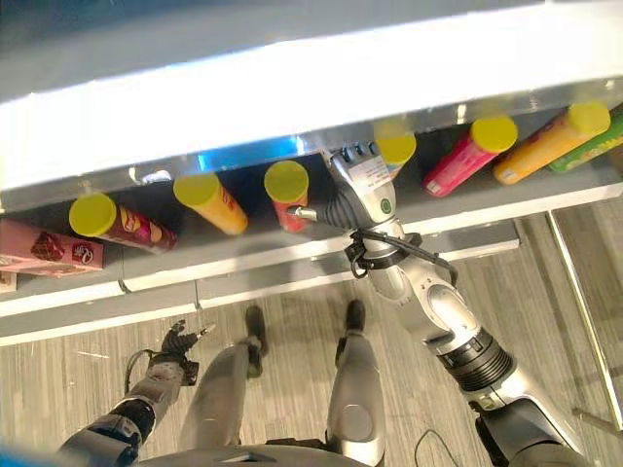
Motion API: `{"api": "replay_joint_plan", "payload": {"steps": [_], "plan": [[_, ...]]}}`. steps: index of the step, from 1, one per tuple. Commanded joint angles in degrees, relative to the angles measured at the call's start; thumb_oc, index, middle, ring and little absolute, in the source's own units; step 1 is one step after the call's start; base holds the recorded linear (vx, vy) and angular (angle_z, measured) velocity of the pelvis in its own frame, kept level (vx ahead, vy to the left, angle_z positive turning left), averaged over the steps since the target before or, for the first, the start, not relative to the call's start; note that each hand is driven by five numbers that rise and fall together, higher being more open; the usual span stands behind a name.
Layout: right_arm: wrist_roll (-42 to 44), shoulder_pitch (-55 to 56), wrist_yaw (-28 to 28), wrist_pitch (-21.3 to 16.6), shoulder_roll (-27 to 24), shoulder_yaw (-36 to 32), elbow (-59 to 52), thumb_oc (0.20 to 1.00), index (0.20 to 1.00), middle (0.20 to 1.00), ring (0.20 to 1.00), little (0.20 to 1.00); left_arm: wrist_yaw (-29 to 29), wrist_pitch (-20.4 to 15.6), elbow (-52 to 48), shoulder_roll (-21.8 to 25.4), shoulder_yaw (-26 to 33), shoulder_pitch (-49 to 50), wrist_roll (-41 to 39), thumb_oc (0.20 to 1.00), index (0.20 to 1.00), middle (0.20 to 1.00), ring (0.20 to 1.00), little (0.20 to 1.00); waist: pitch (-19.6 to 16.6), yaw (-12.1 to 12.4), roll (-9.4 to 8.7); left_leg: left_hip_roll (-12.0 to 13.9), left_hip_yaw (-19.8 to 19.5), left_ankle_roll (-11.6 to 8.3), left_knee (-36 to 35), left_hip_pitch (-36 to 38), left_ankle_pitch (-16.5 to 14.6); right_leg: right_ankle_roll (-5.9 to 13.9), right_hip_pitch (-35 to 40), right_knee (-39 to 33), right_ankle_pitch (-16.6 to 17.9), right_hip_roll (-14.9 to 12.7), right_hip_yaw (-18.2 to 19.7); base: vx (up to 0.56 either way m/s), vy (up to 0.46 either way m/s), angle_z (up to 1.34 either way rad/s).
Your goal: Put the goods on the table back onto the shelves and tidy them up.
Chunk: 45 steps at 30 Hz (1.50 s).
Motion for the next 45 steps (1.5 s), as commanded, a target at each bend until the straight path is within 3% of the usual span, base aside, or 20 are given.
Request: {"api": "replay_joint_plan", "payload": {"steps": [1, 3, 4, 9, 13, 18, 19, 20, 23, 24, 27, 29, 30, 31, 33, 37, 38, 41, 43, 45], "plan": [[10.3, 5.1, 7.4, -4.4, -2.7, -3.9, -3.3, 1.0, 1.0, 1.0, 1.0, 1.0, -0.9, -1.3, 1.6, 1.8, 1.6, 2.1, 0.8, 1.0, 1.0, 1.0, 1.0, 1.0, -5.7, -0.8, -1.22, 4.1, -1.2, -3.66, -3.9, 2.3, -0.7, 2.67, 2.5, -6.0, 3.8, -3.0, -1.2, 0.1, -0.036, 0.01], [13.7, 9.5, 11.1, -5.3, -4.2, -5.4, -3.3, 1.0, 1.0, 1.0, 1.0, 1.0, -1.7, -1.3, 1.8, 2.0, 2.3, 3.3, 1.2, 1.0, 1.0, 1.0, 1.0, 1.0, -7.5, -0.9, -1.4, 4.7, -0.6, -4.02, -6.9, 5.1, 0.6, 2.79, 4.6, -7.6, 3.9, -2.4, -1.9, 0.11, -0.065, -0.13], [17.6, 13.0, 15.5, -6.1, -5.9, -6.3, -2.5, 1.0, 1.0, 1.0, 1.0, 1.0, -2.9, -1.2, 2.4, 2.3, 3.0, 4.5, 2.3, 1.0, 1.0, 1.0, 1.0, 1.0, -9.1, -0.9, -1.53, 5.1, -0.1, -4.53, -9.6, 7.5, 1.7, 2.88, 6.4, -8.7, 3.7, -1.8, -2.4, 0.11, -0.084, -0.23], [23.1, 22.1, 20.3, -6.0, -8.8, -11.6, 0.9, 1.0, 1.0, 1.0, 1.0, 1.0, -5.2, -0.9, 3.1, 1.8, 3.6, 6.9, 4.1, 1.0, 1.0, 1.0, 1.0, 1.0, -12.0, -1.8, -2.08, 6.2, 1.1, -5.05, -13.4, 12.2, 2.5, 2.92, 9.5, -9.5, 2.6, -0.2, -2.6, 0.07, -0.046, -0.05], [23.6, 27.0, 20.5, -5.6, -8.9, -15.4, 3.6, 1.0, 1.0, 1.0, 1.0, 1.0, -6.0, -1.1, 2.7, 1.0, 3.3, 8.1, 4.4, 1.0, 1.0, 1.0, 1.0, 1.0, -13.4, -2.3, -2.45, 6.5, 1.7, -4.87, -13.9, 14.5, 2.1, 3.01, 10.7, -9.0, 2.0, 0.1, -2.1, 0.06, 0.004, -0.05], [26.6, 31.9, 20.4, -3.2, -3.0, -17.9, 18.1, 1.0, 1.0, 1.0, 1.0, 1.0, -7.0, -1.2, 1.8, 0.5, 3.0, 9.7, 3.9, 1.0, 1.0, 1.0, 1.0, 1.0, -15.4, -3.6, -2.81, 5.5, 2.9, -3.96, -14.8, 17.7, 0.7, 3.58, 11.9, -9.1, 2.1, -0.1, -0.7, 0.05, 0.068, -0.15], [29.0, 33.6, 20.7, -2.5, 0.0, -19.2, 23.7, 1.0, 1.0, 1.0, 1.0, 1.0, -7.8, -1.3, 1.5, 0.4, 3.0, 10.3, 4.1, 1.0, 1.0, 1.0, 1.0, 1.0, -16.0, -4.1, -2.83, 4.7, 3.4, -3.58, -15.5, 18.6, 0.5, 3.92, 11.9, -9.2, 2.4, -0.3, -0.2, 0.03, 0.068, -0.1], [29.0, 33.6, 20.6, -2.5, 0.0, -19.1, 23.8, 1.0, 1.0, 1.0, 1.0, 1.0, -7.8, -1.3, 1.5, 0.5, 3.0, 10.3, 4.1, 1.0, 1.0, 1.0, 1.0, 1.0, -16.0, -4.1, -2.88, 4.7, 3.5, -3.57, -15.6, 18.7, 0.5, 3.94, 11.9, -9.1, 2.3, -0.3, -0.1, 0.05, 0.148, -0.2], [31.9, 33.9, 21.7, -0.8, 6.7, -18.4, 40.6, 1.0, 1.0, 1.0, 1.0, 1.0, -9.6, -1.5, 1.5, 1.3, 3.3, 11.5, 3.6, 1.0, 1.0, 1.0, 1.0, 1.0, -16.3, -4.8, -3.66, 2.7, 4.2, -2.19, -16.3, 20.3, -0.6, 5.1, 11.3, -8.5, 3.4, -1.1, 1.9, 0.0, 0.111, -0.21], [31.9, 33.9, 21.7, -0.8, 6.7, -18.4, 40.6, 1.0, 1.0, 1.0, 1.0, 1.0, -9.6, -1.5, 1.5, 1.3, 3.3, 11.5, 3.6, 1.0, 1.0, 1.0, 1.0, 1.0, -16.2, -4.8, -3.67, 2.7, 4.2, -2.19, -16.3, 20.3, -0.6, 5.1, 11.3, -8.5, 3.4, -1.1, 1.9, -0.03, 0.154, -0.31], [33.0, 33.3, 21.6, 0.2, 11.7, -17.7, 48.6, 1.0, 1.0, 1.0, 1.0, 1.0, -9.6, -1.3, 2.8, 1.8, 3.1, 10.5, 3.8, 1.0, 1.0, 1.0, 1.0, 1.0, -15.0, -6.0, -4.69, 1.2, 6.1, -1.11, -17.1, 21.2, -1.4, 6.2, 8.4, -7.5, 6.3, -1.5, 5.2, -0.1, 0.085, -0.27], [35.4, 31.5, 21.5, 0.3, 14.4, -17.6, 52.4, 1.0, 1.0, 1.0, 1.0, 1.0, -9.7, -1.5, 3.5, 2.1, 3.2, 9.1, 3.4, 1.0, 1.0, 1.0, 1.0, 1.0, -13.2, -5.4, -4.68, 1.4, 8.2, -0.75, -16.9, 21.4, -1.9, 6.17, 6.1, -6.4, 8.4, -2.7, 1.6, -0.16, 0.009, -0.77], [35.4, 31.5, 21.5, 0.3, 14.4, -17.6, 52.4, 1.0, 1.0, 1.0, 1.0, 1.0, -9.7, -1.5, 3.5, 2.1, 3.2, 9.1, 3.4, 1.0, 1.0, 1.0, 1.0, 1.0, -13.3, -5.4, -4.73, 1.3, 8.2, -0.73, -16.9, 21.1, -1.8, 6.18, 5.9, -6.5, 8.5, -2.7, 1.6, -0.1, -0.051, -1.25], [35.7, 31.2, 21.7, 0.3, 15.8, -16.9, 54.0, 1.0, 1.0, 1.0, 1.0, 1.0, -10.1, -1.4, 3.1, 2.3, 2.6, 8.3, 4.3, 1.0, 1.0, 1.0, 1.0, 1.0, -12.6, -4.5, -3.54, 2.7, 10.8, -0.93, -16.3, 21.6, -2.8, 5.14, 7.3, -6.3, 6.9, -6.1, -7.1, -0.06, -0.077, -1.16], [35.5, 30.8, 21.5, 0.4, 16.0, -17.2, 56.7, 1.0, 1.0, 1.0, 1.0, 1.0, -10.3, -1.2, 2.9, 3.2, 2.7, 7.9, 4.7, 1.0, 1.0, 1.0, 1.0, 1.0, -11.9, -4.4, -2.94, 4.5, 13.4, -1.48, -15.1, 21.6, -3.1, 4.86, 8.2, -5.0, 6.7, -8.9, -10.2, -0.1, -0.126, -0.89], [34.2, 29.7, 20.6, 1.2, 15.6, -18.2, 60.2, 1.0, 1.0, 1.0, 1.0, 1.0, -11.6, -1.3, 0.9, 5.4, 4.3, 8.7, 3.7, 1.0, 1.0, 1.0, 1.0, 1.0, -12.2, -2.1, -3.04, 8.4, 19.8, -3.35, -12.2, 21.4, -3.1, 5.83, 10.5, -5.6, 11.3, -15.7, -19.4, -0.07, -0.214, -0.93], [34.2, 29.6, 20.6, 1.1, 15.6, -18.1, 60.3, 1.0, 1.0, 1.0, 1.0, 1.0, -11.7, -1.3, 0.9, 5.5, 4.4, 8.8, 3.7, 1.0, 1.0, 1.0, 1.0, 1.0, -12.1, -2.1, -3.02, 8.5, 19.8, -3.41, -12.2, 21.4, -3.1, 5.82, 10.6, -5.8, 11.4, -15.6, -19.4, 0.0, -0.231, -1.17], [34.6, 28.8, 20.2, 1.5, 16.1, -18.5, 62.3, 1.0, 1.0, 1.0, 1.0, 1.0, -12.2, -1.3, 0.1, 5.9, 4.9, 10.2, 3.4, 1.0, 1.0, 1.0, 1.0, 1.0, -13.8, 0.0, -4.19, 11.7, 23.6, -5.48, -11.4, 21.4, -1.1, 6.13, 14.4, -8.7, 10.3, -14.6, -26.7, 0.04, -0.334, -1.26], [35.6, 29.3, 20.3, 1.4, 15.8, -18.8, 61.9, 1.0, 1.0, 1.0, 1.0, 1.0, -12.1, -1.3, 0.2, 5.9, 5.8, 10.2, 3.0, 1.0, 1.0, 1.0, 1.0, 1.0, -14.5, -0.1, -4.6, 15.9, 24.4, -7.91, -10.4, 21.5, 1.2, 5.9, 14.3, -9.1, 7.7, -11.8, -26.2, 0.14, -0.549, -1.15], [37.2, 29.9, 20.3, 1.2, 15.1, -19.5, 61.2, 1.0, 1.0, 1.0, 1.0, 1.0, -12.1, -1.5, 0.0, 5.4, 6.5, 10.7, 1.5, 1.0, 1.0, 1.0, 1.0, 1.0, -14.5, -0.7, -3.39, 19.9, 25.1, -9.95, -9.3, 22.7, 4.7, 4.54, 13.8, -7.9, 4.5, -7.9, -25.1, 0.19, -0.571, -0.77]]}}
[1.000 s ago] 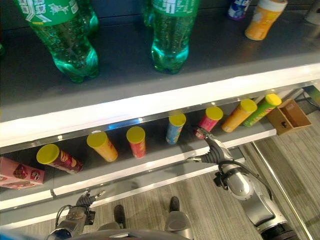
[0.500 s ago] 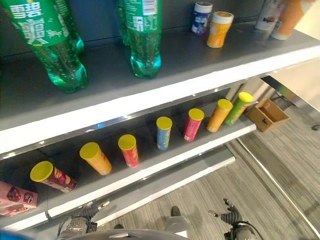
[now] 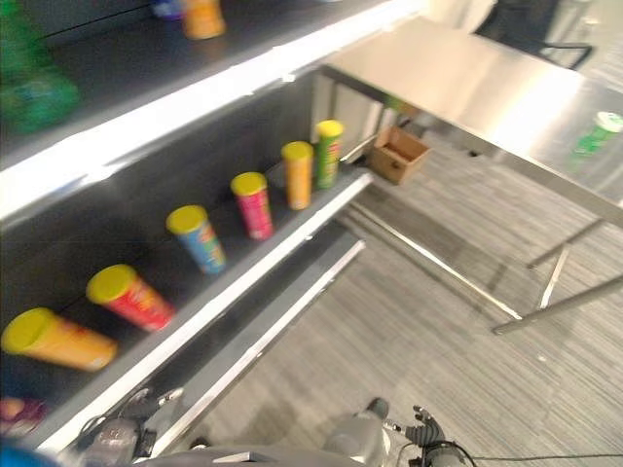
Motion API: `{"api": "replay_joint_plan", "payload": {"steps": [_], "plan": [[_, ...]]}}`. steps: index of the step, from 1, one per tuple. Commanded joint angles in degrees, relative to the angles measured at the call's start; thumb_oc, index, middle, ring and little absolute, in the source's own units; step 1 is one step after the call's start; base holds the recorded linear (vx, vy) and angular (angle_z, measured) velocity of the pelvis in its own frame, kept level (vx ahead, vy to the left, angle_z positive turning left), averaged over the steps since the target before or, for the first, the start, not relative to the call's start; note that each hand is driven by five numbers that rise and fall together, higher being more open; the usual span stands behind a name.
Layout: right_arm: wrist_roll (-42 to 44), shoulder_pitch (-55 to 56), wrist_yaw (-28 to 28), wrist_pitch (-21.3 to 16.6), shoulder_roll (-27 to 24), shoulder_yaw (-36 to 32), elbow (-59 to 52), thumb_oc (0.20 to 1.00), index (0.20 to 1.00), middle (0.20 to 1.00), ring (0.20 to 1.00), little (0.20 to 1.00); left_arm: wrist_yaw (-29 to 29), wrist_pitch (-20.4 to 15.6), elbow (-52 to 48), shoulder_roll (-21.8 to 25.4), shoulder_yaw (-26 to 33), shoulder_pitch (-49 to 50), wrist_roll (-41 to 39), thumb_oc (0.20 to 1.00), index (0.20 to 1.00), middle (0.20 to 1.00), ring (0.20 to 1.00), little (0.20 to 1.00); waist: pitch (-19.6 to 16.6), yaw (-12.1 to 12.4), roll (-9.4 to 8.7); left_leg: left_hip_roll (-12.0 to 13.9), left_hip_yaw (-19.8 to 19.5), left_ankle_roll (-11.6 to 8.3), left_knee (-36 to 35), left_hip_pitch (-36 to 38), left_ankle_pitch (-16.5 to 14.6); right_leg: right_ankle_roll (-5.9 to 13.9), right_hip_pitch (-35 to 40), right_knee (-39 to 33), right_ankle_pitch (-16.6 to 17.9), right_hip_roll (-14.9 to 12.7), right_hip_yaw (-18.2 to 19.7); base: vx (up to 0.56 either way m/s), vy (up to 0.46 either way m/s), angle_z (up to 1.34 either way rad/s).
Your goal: Put the goods on the table back onto the shelves and tidy them up.
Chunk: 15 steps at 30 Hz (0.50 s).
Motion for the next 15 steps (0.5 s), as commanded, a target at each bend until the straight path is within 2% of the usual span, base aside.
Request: {"api": "replay_joint_plan", "payload": {"steps": [1, 2, 3, 4, 5, 6, 7, 8, 9, 10, 11, 12, 13, 14, 15], "plan": [[5.1, 1.4, -0.9, -1.5, 0.4, -1.5, -5.2, 1.0, 1.0, 1.0, 1.0, 1.0, -0.4, -1.8, -3.2, 3.3, 1.2, -3.2, -2.0, 1.0, 1.0, 1.0, 1.0, 1.0, 0.0, -1.3, -4.78, 5.0, -2.0, -5.63, 5.3, -2.4, 5.6, 2.86, 5.6, -11.3, 0.7, 3.8, 5.9, 0.2, -0.634, -0.67], [5.6, 1.8, -1.0, -1.6, 0.1, -1.5, -5.6, 1.0, 1.0, 1.0, 1.0, 1.0, -0.6, -1.7, -3.5, 3.0, 1.0, -3.0, -2.0, 1.0, 1.0, 1.0, 1.0, 1.0, 0.1, -1.5, -4.38, 6.6, -1.8, -5.75, 6.5, -2.0, 7.7, 1.79, 6.0, -12.2, -0.5, 6.1, 6.6, 0.15, -0.478, -0.71], [5.6, 1.9, -0.9, -1.6, 0.1, -1.5, -5.6, 1.0, 1.0, 1.0, 1.0, 1.0, -0.6, -1.7, -3.5, 3.0, 1.0, -2.9, -2.0, 1.0, 1.0, 1.0, 1.0, 1.0, 0.2, -1.4, -4.13, 7.0, -1.7, -5.86, 6.6, -1.9, 7.8, 1.58, 6.1, -12.4, -0.5, 6.6, 6.6, 0.12, -0.325, -0.47], [5.6, 2.2, -1.0, -1.8, -0.9, -1.5, -5.8, 1.0, 1.0, 1.0, 1.0, 1.0, -0.6, -1.9, -3.7, 2.9, 1.1, -2.7, -2.3, 1.0, 1.0, 1.0, 1.0, 1.0, 0.6, -1.0, -4.15, 8.0, -3.8, -5.7, 10.0, -2.4, 11.3, 0.24, 6.8, -13.8, -1.5, 9.3, 7.8, 0.12, -0.294, -0.6], [5.7, 2.1, -0.5, -1.8, -1.6, -1.1, -6.3, 1.0, 1.0, 1.0, 1.0, 1.0, -1.9, -1.0, -1.7, 3.6, 2.2, -3.6, -3.8, 1.0, 1.0, 1.0, 1.0, 1.0, 0.6, -1.2, -3.98, 8.8, -5.1, -5.05, 12.1, -2.3, 11.3, -0.74, 7.2, -15.1, -1.9, 11.4, 9.1, 0.23, -0.499, -0.67], [4.7, 0.0, -0.2, -1.4, -2.8, 0.2, -5.8, 1.0, 1.0, 1.0, 1.0, 1.0, -1.6, -2.5, -0.2, 4.6, 5.3, -2.5, -5.6, 1.0, 1.0, 1.0, 1.0, 1.0, 0.8, 1.1, -5.68, 2.2, -17.2, -0.28, 19.6, -8.2, 5.0, -2.04, 7.7, -17.4, -1.8, 13.6, 13.4, 0.24, -0.453, -1.11], [4.0, -1.4, -0.2, -1.4, -3.6, 1.1, -5.9, 1.0, 1.0, 1.0, 1.0, 1.0, -0.9, -2.9, -0.1, 4.8, 6.8, -0.8, -6.4, 1.0, 1.0, 1.0, 1.0, 1.0, 1.2, 3.1, -6.59, -3.0, -22.6, 1.33, 21.0, -10.8, 1.1, -2.23, 8.2, -18.2, -2.4, 14.8, 16.2, 0.29, -0.414, -1.76], [3.7, -1.9, 0.3, -1.4, -4.0, 1.7, -5.8, 1.0, 1.0, 1.0, 1.0, 1.0, -1.4, -2.9, -0.1, 4.6, 7.1, -0.4, -7.0, 1.0, 1.0, 1.0, 1.0, 1.0, 1.3, 3.5, -6.91, -5.8, -25.0, 2.54, 21.9, -12.1, -1.8, -2.47, 8.5, -18.1, -2.9, 15.6, 18.2, 0.22, -0.252, -2.15], [3.7, -2.7, 0.6, -1.4, -4.5, 1.8, -5.8, 1.0, 1.0, 1.0, 1.0, 1.0, -1.0, -3.1, -0.1, 4.5, 7.3, -0.9, -7.4, 1.0, 1.0, 1.0, 1.0, 1.0, 1.5, 4.1, -7.75, -9.0, -25.6, 3.97, 21.7, -13.6, -3.5, -2.55, 8.5, -18.4, -2.5, 15.6, 19.7, 0.13, -0.119, -1.83], [3.8, -2.7, 0.6, -1.4, -4.5, 1.8, -5.8, 1.0, 1.0, 1.0, 1.0, 1.0, -1.0, -3.1, -0.1, 4.5, 7.3, -0.9, -7.4, 1.0, 1.0, 1.0, 1.0, 1.0, 1.5, 4.1, -7.75, -9.0, -25.5, 4.01, 21.8, -13.6, -3.6, -2.53, 8.5, -18.4, -2.5, 15.6, 19.8, 0.12, -0.092, -1.12], [3.6, -3.2, 0.6, -1.6, -4.9, 2.2, -6.2, 1.0, 1.0, 1.0, 1.0, 1.0, -1.0, -3.3, -0.3, 4.1, 7.1, -0.5, -7.4, 1.0, 1.0, 1.0, 1.0, 1.0, 2.0, 4.9, -7.97, -11.3, -26.4, 4.63, 21.9, -16.2, -5.4, -2.5, 9.1, -18.7, -2.8, 15.9, 20.8, 0.22, -0.065, -0.73], [3.1, -5.3, 0.4, -2.1, -5.1, 3.5, -5.1, 1.0, 1.0, 1.0, 1.0, 1.0, -1.3, -3.5, -0.2, 3.1, 6.4, 0.1, -7.3, 1.0, 1.0, 1.0, 1.0, 1.0, 2.6, 6.5, -7.83, -16.1, -27.5, 5.21, 16.2, -20.3, -5.7, -2.05, 9.9, -19.4, -3.1, 16.8, 22.5, 0.29, -0.058, -0.4], [2.5, -6.2, 0.2, -2.3, -5.3, 4.3, -4.6, 1.0, 1.0, 1.0, 1.0, 1.0, -1.4, -3.6, -0.2, 2.9, 6.2, 0.3, -7.2, 1.0, 1.0, 1.0, 1.0, 1.0, 2.8, 7.4, -7.1, -17.5, -28.2, 4.82, 11.7, -21.0, -3.5, -1.91, 10.5, -19.6, -3.4, 17.9, 23.2, 0.21, -0.019, -0.37], [2.5, -6.2, 0.2, -2.3, -5.3, 4.3, -4.6, 1.0, 1.0, 1.0, 1.0, 1.0, -1.4, -3.6, -0.2, 2.9, 6.2, 0.3, -7.2, 1.0, 1.0, 1.0, 1.0, 1.0, 2.8, 7.4, -7.17, -17.6, -28.2, 4.84, 11.4, -21.0, -3.3, -1.9, 10.3, -19.6, -3.3, 17.8, 23.2, 0.29, -0.01, -0.6], [1.1, -7.4, -0.2, -2.8, -5.7, 5.4, -4.9, 1.0, 1.0, 1.0, 1.0, 1.0, -1.7, -3.8, -0.2, 2.8, 5.6, 0.2, -6.4, 1.0, 1.0, 1.0, 1.0, 1.0, 3.1, 9.0, -5.68, -19.7, -27.8, 3.8, 2.1, -24.4, 1.8, -2.01, 12.1, -20.0, -4.5, 20.0, 23.7, 0.3, -0.016, -0.82]]}}
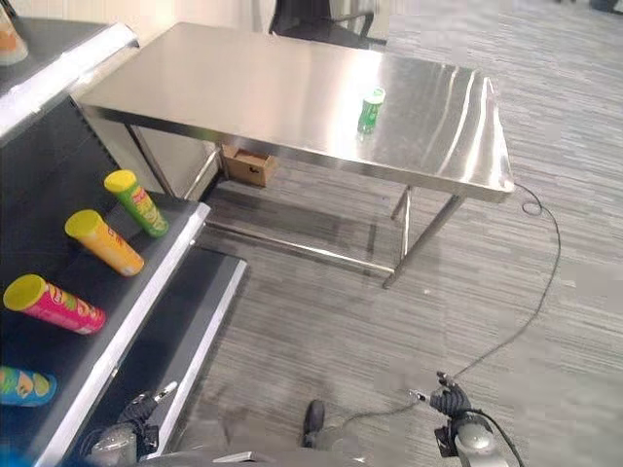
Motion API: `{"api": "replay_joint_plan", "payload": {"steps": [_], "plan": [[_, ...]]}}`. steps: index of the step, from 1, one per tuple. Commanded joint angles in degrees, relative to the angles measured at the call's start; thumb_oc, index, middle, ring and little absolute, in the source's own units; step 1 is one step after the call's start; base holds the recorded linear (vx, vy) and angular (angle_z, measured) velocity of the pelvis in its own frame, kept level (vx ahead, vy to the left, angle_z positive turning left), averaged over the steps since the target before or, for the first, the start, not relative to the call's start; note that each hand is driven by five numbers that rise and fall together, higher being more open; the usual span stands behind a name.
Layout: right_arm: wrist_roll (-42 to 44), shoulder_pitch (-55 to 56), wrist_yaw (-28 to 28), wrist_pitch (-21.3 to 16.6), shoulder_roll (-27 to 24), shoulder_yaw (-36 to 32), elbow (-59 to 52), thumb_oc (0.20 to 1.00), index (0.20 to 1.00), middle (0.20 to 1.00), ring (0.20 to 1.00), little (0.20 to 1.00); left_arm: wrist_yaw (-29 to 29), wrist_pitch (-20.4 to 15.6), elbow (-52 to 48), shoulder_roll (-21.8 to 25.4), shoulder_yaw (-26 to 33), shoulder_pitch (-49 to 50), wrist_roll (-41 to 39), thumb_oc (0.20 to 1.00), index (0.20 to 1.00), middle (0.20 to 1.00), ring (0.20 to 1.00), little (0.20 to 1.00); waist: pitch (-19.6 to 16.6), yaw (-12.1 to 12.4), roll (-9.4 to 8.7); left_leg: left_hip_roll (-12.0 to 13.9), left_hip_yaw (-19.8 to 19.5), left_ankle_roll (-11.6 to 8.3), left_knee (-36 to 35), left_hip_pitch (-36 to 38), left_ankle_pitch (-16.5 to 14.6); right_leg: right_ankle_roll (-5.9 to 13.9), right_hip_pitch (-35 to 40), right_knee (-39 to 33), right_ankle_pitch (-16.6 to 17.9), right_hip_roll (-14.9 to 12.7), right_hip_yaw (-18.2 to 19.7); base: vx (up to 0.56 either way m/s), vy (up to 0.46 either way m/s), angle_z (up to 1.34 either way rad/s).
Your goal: Put the goods on the table back onto the shelves and tidy them up.
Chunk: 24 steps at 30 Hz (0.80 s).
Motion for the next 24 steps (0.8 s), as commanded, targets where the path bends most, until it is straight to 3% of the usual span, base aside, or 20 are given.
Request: {"api": "replay_joint_plan", "payload": {"steps": [1, 3, 4, 6, 8, 11, 13, 14, 16, 17, 18, 20, 21, 22, 23, 24], "plan": [[-3.2, -3.9, -1.1, -2.5, -1.2, -0.3, -1.7, 1.0, 1.0, 1.0, 1.0, 1.0, -0.1, -1.2, -1.8, 1.8, -1.2, 1.0, -0.5, 1.0, 1.0, 1.0, 1.0, 1.0, 3.0, 3.4, 1.22, -2.3, 3.8, 3.88, -11.4, -1.6, 6.2, 8.24, 3.5, -0.4, -4.9, 2.8, 3.1, 0.41, -0.019, -0.71], [-4.0, -4.6, -1.3, -2.6, -1.2, 0.2, -2.5, 1.0, 1.0, 1.0, 1.0, 1.0, -0.6, -0.9, -1.8, 2.1, -1.0, 1.0, 0.1, 1.0, 1.0, 1.0, 1.0, 1.0, 3.2, 3.8, 1.77, -2.0, 8.5, 3.33, -14.2, -2.4, 7.5, 7.92, 5.3, -0.1, -6.6, 4.1, 3.2, 0.3, 0.015, -0.18], [-4.3, -4.3, -0.8, -2.4, -0.7, 0.4, -2.9, 1.0, 1.0, 1.0, 1.0, 1.0, -0.9, -0.9, -1.4, 2.0, -0.5, 1.6, 0.1, 1.0, 1.0, 1.0, 1.0, 1.0, 2.5, 4.0, 1.92, -1.6, 9.7, 3.95, -15.3, -1.0, 7.3, 7.96, 5.9, 0.1, -7.0, 4.8, 3.7, 0.32, 0.051, -0.19], [-5.5, -3.7, -0.7, -2.5, 0.0, 1.0, -4.0, 1.0, 1.0, 1.0, 1.0, 1.0, -0.5, -0.6, -1.2, 1.5, 0.3, 2.3, 0.8, 1.0, 1.0, 1.0, 1.0, 1.0, 1.6, 4.2, 1.99, -1.8, 9.3, 4.7, -15.3, 0.3, 9.7, 7.52, 7.2, 0.5, -8.4, 5.8, 4.7, 0.36, 0.088, -0.51], [-6.0, -4.0, -0.5, -2.4, 0.7, 1.5, -4.5, 1.0, 1.0, 1.0, 1.0, 1.0, 0.1, -0.4, -0.9, 1.7, 1.1, 2.4, 0.7, 1.0, 1.0, 1.0, 1.0, 1.0, 0.8, 4.7, 1.18, -1.9, 9.8, 4.95, -14.3, 1.5, 10.7, 7.47, 8.3, 2.0, -9.9, 5.1, 5.8, 0.39, 0.138, -0.37], [-6.3, -4.0, -0.6, -2.4, 2.4, 1.3, -4.0, 1.0, 1.0, 1.0, 1.0, 1.0, 0.7, 0.0, -0.2, 2.1, 2.4, 2.4, 0.0, 1.0, 1.0, 1.0, 1.0, 1.0, -1.2, 5.5, -0.61, -2.5, 12.5, 6.82, -14.2, 5.1, 8.0, 9.44, 8.9, 8.0, -11.0, 1.9, 4.6, 0.42, 0.169, -0.44], [-6.7, -3.2, -1.2, -2.4, 3.3, 0.1, -5.3, 1.0, 1.0, 1.0, 1.0, 1.0, 1.3, 0.2, 1.0, 3.6, 2.6, 1.6, 0.5, 1.0, 1.0, 1.0, 1.0, 1.0, -1.3, 4.7, -1.89, -4.2, 13.9, 9.66, -13.8, 10.0, 3.8, 14.69, 3.5, 25.3, -4.4, -3.1, 2.2, 0.36, 0.176, -0.75], [-6.7, -3.2, -1.2, -2.4, 3.3, 0.0, -5.3, 1.0, 1.0, 1.0, 1.0, 1.0, 1.3, 0.2, 1.0, 3.6, 2.6, 1.6, 0.5, 1.0, 1.0, 1.0, 1.0, 1.0, -1.4, 4.8, -1.79, -4.0, 13.9, 9.64, -13.7, 9.8, 3.8, 14.64, 3.3, 25.2, -4.3, -2.9, 2.2, 0.14, 0.083, -0.46], [-8.3, -2.4, -1.5, -2.5, 2.8, -0.6, -6.5, 1.0, 1.0, 1.0, 1.0, 1.0, 1.8, -0.3, 0.0, 4.6, 2.1, 2.7, 1.6, 1.0, 1.0, 1.0, 1.0, 1.0, 0.1, 3.5, -1.83, -5.6, 12.5, 11.51, -13.6, 12.8, 1.9, 16.93, -1.4, 36.3, 2.0, -5.3, 1.9, 0.13, 0.105, 0.06], [-8.4, -2.0, -1.9, -2.6, 2.7, -1.3, -7.0, 1.0, 1.0, 1.0, 1.0, 1.0, 2.1, -0.2, -0.6, 5.0, 1.7, 2.9, 2.0, 1.0, 1.0, 1.0, 1.0, 1.0, 0.7, 2.9, -1.23, -5.7, 11.9, 12.15, -13.5, 14.2, 1.2, 16.77, -4.0, 41.0, 3.3, -6.4, 2.0, 0.28, 0.119, 0.77], [-8.6, -1.2, -2.8, -2.5, 2.2, -3.0, -8.9, 1.0, 1.0, 1.0, 1.0, 1.0, 2.3, -0.5, -1.7, 5.3, 1.4, 3.2, 2.5, 1.0, 1.0, 1.0, 1.0, 1.0, 1.1, 2.3, -0.11, -5.9, 10.2, 12.0, -14.2, 16.2, 0.0, 15.1, -6.3, 39.9, 1.3, -10.0, 0.4, 0.31, 0.038, 0.84], [-8.0, -0.6, -3.5, -2.6, 1.1, -5.4, -11.2, 1.0, 1.0, 1.0, 1.0, 1.0, 2.5, -0.9, -3.6, 5.6, 0.7, 3.4, 2.7, 1.0, 1.0, 1.0, 1.0, 1.0, 1.6, 1.5, 0.97, -5.7, 7.8, 11.03, -14.0, 16.7, -0.7, 13.21, -6.1, 31.1, -1.3, -12.4, -0.7, 0.22, -0.043, 0.64], [-8.0, -0.5, -3.5, -2.6, 1.1, -5.4, -11.2, 1.0, 1.0, 1.0, 1.0, 1.0, 2.5, -0.9, -3.6, 5.6, 0.7, 3.4, 2.7, 1.0, 1.0, 1.0, 1.0, 1.0, 1.6, 1.5, 1.01, -5.7, 7.8, 11.01, -14.0, 16.8, -0.7, 13.19, -6.0, 31.1, -1.3, -12.4, -0.8, 0.21, -0.244, 0.88], [-6.8, 0.6, -4.9, -2.6, 0.4, -8.7, -11.5, 1.0, 1.0, 1.0, 1.0, 1.0, 2.8, -1.3, -3.3, 5.1, -0.9, 2.6, 4.3, 1.0, 1.0, 1.0, 1.0, 1.0, 1.5, 0.0, 0.92, -5.9, 4.4, 9.49, -13.8, 17.2, -2.1, 13.67, -6.0, 12.8, 0.5, -12.5, 3.3, 0.18, -0.221, 0.79], [-6.8, 0.6, -4.9, -2.6, 0.4, -8.7, -11.5, 1.0, 1.0, 1.0, 1.0, 1.0, 2.8, -1.3, -3.3, 5.1, -0.9, 2.6, 4.3, 1.0, 1.0, 1.0, 1.0, 1.0, 1.4, 0.0, 0.96, -5.8, 4.4, 9.49, -13.8, 17.1, -2.1, 13.65, -6.0, 12.5, 0.7, -12.5, 3.2, 0.24, -0.293, 0.71], [-7.0, 1.1, -5.1, -2.4, 0.3, -9.3, -11.3, 1.0, 1.0, 1.0, 1.0, 1.0, 2.8, -1.3, -3.3, 5.1, -1.1, 2.2, 4.6, 1.0, 1.0, 1.0, 1.0, 1.0, 1.4, -0.5, 0.59, -6.1, 3.2, 9.23, -13.6, 17.5, -2.7, 14.7, -6.6, 8.7, 3.4, -13.0, 5.6, 0.13, -0.153, 0.36]]}}
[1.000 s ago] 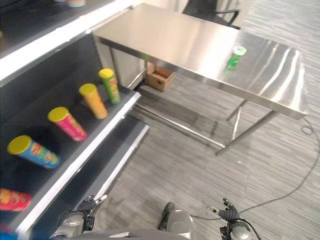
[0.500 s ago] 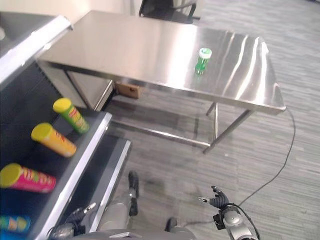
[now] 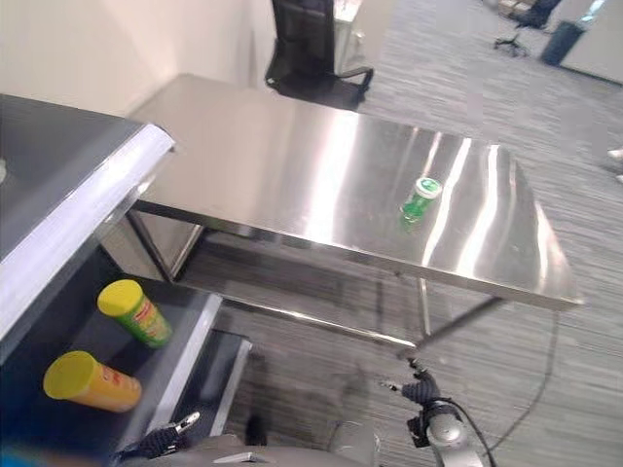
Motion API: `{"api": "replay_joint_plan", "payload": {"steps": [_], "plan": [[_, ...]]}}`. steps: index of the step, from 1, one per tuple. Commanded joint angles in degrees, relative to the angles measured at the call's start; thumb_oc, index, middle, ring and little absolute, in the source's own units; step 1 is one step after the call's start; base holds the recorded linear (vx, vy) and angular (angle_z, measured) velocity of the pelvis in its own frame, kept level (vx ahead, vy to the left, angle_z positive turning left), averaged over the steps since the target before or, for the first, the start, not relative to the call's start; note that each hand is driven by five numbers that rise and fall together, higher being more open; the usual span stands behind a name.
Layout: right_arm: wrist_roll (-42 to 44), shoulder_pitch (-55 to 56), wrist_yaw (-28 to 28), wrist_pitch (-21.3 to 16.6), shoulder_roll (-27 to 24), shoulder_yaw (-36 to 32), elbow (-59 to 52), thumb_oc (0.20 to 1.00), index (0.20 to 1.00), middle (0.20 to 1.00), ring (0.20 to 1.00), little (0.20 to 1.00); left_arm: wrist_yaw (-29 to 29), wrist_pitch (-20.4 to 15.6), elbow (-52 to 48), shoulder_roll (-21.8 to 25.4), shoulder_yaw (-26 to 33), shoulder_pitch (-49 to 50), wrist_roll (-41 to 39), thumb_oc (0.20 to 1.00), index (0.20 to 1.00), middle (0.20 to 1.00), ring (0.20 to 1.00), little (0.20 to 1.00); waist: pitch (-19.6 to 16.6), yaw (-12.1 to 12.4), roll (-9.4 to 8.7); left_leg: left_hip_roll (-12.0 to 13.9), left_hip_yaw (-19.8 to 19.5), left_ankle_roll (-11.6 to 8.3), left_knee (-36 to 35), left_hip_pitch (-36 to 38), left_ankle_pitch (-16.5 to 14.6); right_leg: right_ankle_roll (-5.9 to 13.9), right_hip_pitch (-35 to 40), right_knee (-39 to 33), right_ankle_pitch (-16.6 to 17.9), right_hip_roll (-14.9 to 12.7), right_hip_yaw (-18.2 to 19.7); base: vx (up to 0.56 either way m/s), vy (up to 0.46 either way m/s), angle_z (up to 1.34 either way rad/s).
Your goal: Put the goods on the table back onto the shelves and tidy them up.
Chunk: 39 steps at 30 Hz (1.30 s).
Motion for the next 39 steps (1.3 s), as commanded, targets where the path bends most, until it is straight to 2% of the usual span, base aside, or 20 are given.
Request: {"api": "replay_joint_plan", "payload": {"steps": [1, 4, 6, 9, 10, 13, 14, 15, 16, 17, 19, 20, 22, 23, 25, 27, 32, 34, 37, 39], "plan": [[-0.5, -1.5, -3.6, -0.8, -3.2, -3.8, -1.3, 1.0, 1.0, 1.0, 1.0, 1.0, 4.2, -2.2, 0.9, 7.0, 2.1, -4.2, 2.9, 1.0, 1.0, 1.0, 1.0, 1.0, 1.6, -1.7, -1.48, 3.2, -2.7, -5.22, -1.2, -0.4, -1.5, 1.96, 3.4, -9.7, 10.1, 0.6, 2.4, 0.2, -0.232, 0.55], [-0.3, -0.4, -4.5, -0.5, -2.8, -5.8, 0.7, 1.0, 1.0, 1.0, 1.0, 1.0, 4.1, -2.3, 1.9, 7.0, 2.4, -4.1, 3.1, 1.0, 1.0, 1.0, 1.0, 1.0, 1.3, -2.7, -2.35, 3.7, -4.4, -6.22, -0.9, 1.1, -2.2, 2.87, 3.0, -10.0, 13.1, -0.2, 4.5, 0.19, -0.211, 0.52], [0.4, 0.8, -4.8, -0.5, -2.3, -7.7, 4.1, 1.0, 1.0, 1.0, 1.0, 1.0, 3.7, -2.5, 3.0, 7.1, 2.3, -4.2, 3.8, 1.0, 1.0, 1.0, 1.0, 1.0, 0.1, -2.7, -3.67, 4.6, -5.6, -7.49, -0.7, 1.9, -2.9, 3.49, 5.7, -11.0, 11.3, 0.5, 4.0, 0.24, -0.355, 0.72], [1.4, 0.1, -4.6, -0.5, -2.7, -8.2, 7.5, 1.0, 1.0, 1.0, 1.0, 1.0, 3.0, -2.5, 4.0, 6.8, 2.6, -3.8, 2.7, 1.0, 1.0, 1.0, 1.0, 1.0, -0.8, -3.1, -3.21, 8.4, -7.0, -9.57, -0.4, 1.9, -2.5, 2.66, 7.6, -13.1, 9.5, 3.6, 1.9, 0.16, -0.348, 0.62], [1.4, 0.1, -4.6, -0.5, -2.8, -8.2, 7.6, 1.0, 1.0, 1.0, 1.0, 1.0, 3.0, -2.5, 4.1, 6.8, 2.6, -3.8, 2.7, 1.0, 1.0, 1.0, 1.0, 1.0, -0.7, -3.2, -3.14, 8.5, -7.1, -9.61, -0.4, 2.0, -2.5, 2.63, 7.7, -13.2, 9.5, 3.6, 1.8, 0.11, -0.229, 0.22], [2.6, -0.2, -4.2, -0.9, -3.9, -7.6, 7.9, 1.0, 1.0, 1.0, 1.0, 1.0, 2.5, -2.6, 4.1, 6.3, 2.2, -3.8, 1.1, 1.0, 1.0, 1.0, 1.0, 1.0, -1.4, -3.2, -2.01, 12.8, -8.5, -11.74, 1.7, 0.5, -1.7, 0.09, 9.4, -15.1, 6.3, 7.9, 0.0, 0.09, -0.322, 0.13], [2.6, -0.2, -4.2, -0.9, -4.0, -7.6, 7.9, 1.0, 1.0, 1.0, 1.0, 1.0, 2.5, -2.6, 4.1, 6.2, 2.2, -3.7, 1.1, 1.0, 1.0, 1.0, 1.0, 1.0, -1.4, -3.3, -1.95, 12.8, -8.6, -11.79, 1.7, 0.5, -1.7, 0.05, 9.5, -15.1, 6.3, 8.0, 0.0, 0.09, -0.288, 0.31], [3.2, -0.1, -3.9, -1.3, -4.7, -7.0, 7.2, 1.0, 1.0, 1.0, 1.0, 1.0, 2.3, -2.5, 3.8, 5.9, 1.8, -3.8, 0.8, 1.0, 1.0, 1.0, 1.0, 1.0, -1.2, -3.1, -1.73, 14.4, -9.4, -12.58, 4.0, -0.5, -1.6, -1.34, 10.7, -16.0, 4.5, 10.2, -0.3, 0.07, -0.196, 0.3], [3.2, -0.1, -3.9, -1.3, -4.7, -7.0, 7.2, 1.0, 1.0, 1.0, 1.0, 1.0, 2.3, -2.4, 3.8, 5.9, 1.8, -3.8, 0.8, 1.0, 1.0, 1.0, 1.0, 1.0, -1.2, -3.2, -1.66, 14.5, -9.5, -12.62, 4.2, -0.5, -1.7, -1.38, 10.8, -16.0, 4.5, 10.2, -0.4, 0.06, -0.327, 0.27], [3.6, -0.6, -3.6, -1.3, -5.2, -5.8, 7.1, 1.0, 1.0, 1.0, 1.0, 1.0, 2.1, -2.2, 3.2, 5.6, 1.0, -4.4, 0.5, 1.0, 1.0, 1.0, 1.0, 1.0, -0.2, -3.1, -1.59, 15.5, -9.7, -13.2, 7.6, -2.5, -0.3, -2.64, 11.7, -16.1, 3.3, 11.5, -1.1, -0.01, -0.171, 0.2], [3.5, -0.8, -3.6, -1.3, -5.4, -5.4, 7.2, 1.0, 1.0, 1.0, 1.0, 1.0, 2.2, -2.2, 2.9, 5.5, 0.7, -4.7, 0.3, 1.0, 1.0, 1.0, 1.0, 1.0, 0.2, -3.2, -1.64, 15.7, -9.3, -13.23, 9.3, -3.6, 0.2, -2.99, 12.2, -16.4, 3.1, 11.7, -1.6, -0.03, -0.131, 0.33], [3.4, -0.7, -3.5, -0.9, -5.5, -4.7, 7.8, 1.0, 1.0, 1.0, 1.0, 1.0, 2.4, -2.0, 2.7, 5.3, 0.1, -5.4, 0.5, 1.0, 1.0, 1.0, 1.0, 1.0, 0.9, -3.9, -1.99, 16.3, -4.8, -12.45, 11.3, -5.2, 1.0, -3.54, 13.0, -16.8, 2.7, 11.6, -2.8, -0.06, -0.062, 0.24], [2.9, -1.1, -3.8, -0.4, -5.7, -4.2, 9.2, 1.0, 1.0, 1.0, 1.0, 1.0, 2.6, -2.0, 2.2, 4.9, -0.5, -5.8, 0.6, 1.0, 1.0, 1.0, 1.0, 1.0, 1.2, -3.9, -1.9, 15.8, -0.6, -11.2, 11.0, -6.0, 0.0, -3.58, 13.2, -16.9, 2.4, 11.3, -3.9, -0.05, -0.019, 0.32], [2.9, -1.1, -3.8, -0.4, -5.7, -4.1, 9.2, 1.0, 1.0, 1.0, 1.0, 1.0, 2.6, -2.0, 2.2, 4.9, -0.5, -5.8, 0.6, 1.0, 1.0, 1.0, 1.0, 1.0, 1.2, -3.8, -1.93, 15.8, -0.5, -11.15, 10.9, -6.0, 0.0, -3.55, 13.2, -16.9, 2.4, 11.3, -3.8, 0.0, 0.026, 0.46], [3.1, -1.0, -3.8, -0.1, -5.3, -4.6, 10.0, 1.0, 1.0, 1.0, 1.0, 1.0, 2.4, -2.1, 2.3, 4.5, -1.1, -5.8, 1.1, 1.0, 1.0, 1.0, 1.0, 1.0, 0.9, -4.5, -1.07, 15.7, 3.4, -11.28, 7.4, -4.4, 0.1, -3.23, 13.0, -16.5, 2.4, 11.4, -4.1, 0.01, 0.066, 0.15], [3.5, -1.1, -4.1, -0.1, -4.6, -4.7, 10.8, 1.0, 1.0, 1.0, 1.0, 1.0, 2.4, -2.1, 2.7, 4.4, -1.8, -6.4, 1.7, 1.0, 1.0, 1.0, 1.0, 1.0, 0.5, -4.7, -1.07, 14.6, 2.1, -11.77, 6.7, -5.4, 1.3, -3.07, 12.3, -16.2, 2.9, 10.6, -4.4, -0.01, 0.108, 0.21], [5.3, -1.6, -3.8, 0.4, -1.9, -5.4, 17.6, 1.0, 1.0, 1.0, 1.0, 1.0, 2.3, -1.8, 4.3, 4.5, -2.4, -6.1, 2.9, 1.0, 1.0, 1.0, 1.0, 1.0, -1.1, -5.4, -0.25, 12.2, 2.6, -11.22, 1.1, -2.2, 1.3, -1.86, 12.1, -15.9, 4.1, 8.9, -4.4, 0.05, 0.141, 0.07], [7.3, -1.6, -3.8, 0.7, -0.6, -6.8, 20.9, 1.0, 1.0, 1.0, 1.0, 1.0, 2.3, -1.8, 4.9, 4.5, -2.1, -5.9, 2.9, 1.0, 1.0, 1.0, 1.0, 1.0, -1.3, -5.6, 0.05, 11.5, 3.1, -10.84, 0.1, -1.1, 0.9, -1.38, 11.9, -15.6, 4.5, 8.2, -3.6, 0.02, 0.203, -0.11], [15.2, -0.8, -3.4, 0.6, 1.2, -12.6, 26.1, 1.0, 1.0, 1.0, 1.0, 1.0, 2.0, -1.9, 6.1, 5.0, -0.7, -5.6, 2.2, 1.0, 1.0, 1.0, 1.0, 1.0, -1.4, -6.6, -0.05, 10.3, 4.9, -9.9, -0.9, 1.1, -0.1, -0.17, 11.2, -14.7, 5.5, 6.7, -1.5, 0.02, 0.198, -0.25], [16.2, -0.5, -3.1, 0.5, 1.3, -13.6, 27.4, 1.0, 1.0, 1.0, 1.0, 1.0, 1.9, -1.9, 6.5, 5.0, -0.4, -5.6, 2.2, 1.0, 1.0, 1.0, 1.0, 1.0, -1.7, -6.8, -0.17, 9.8, 5.4, -9.58, -1.3, 1.3, -0.3, 0.07, 10.7, -14.6, 5.8, 6.4, -1.1, 0.01, 0.119, -0.38]]}}
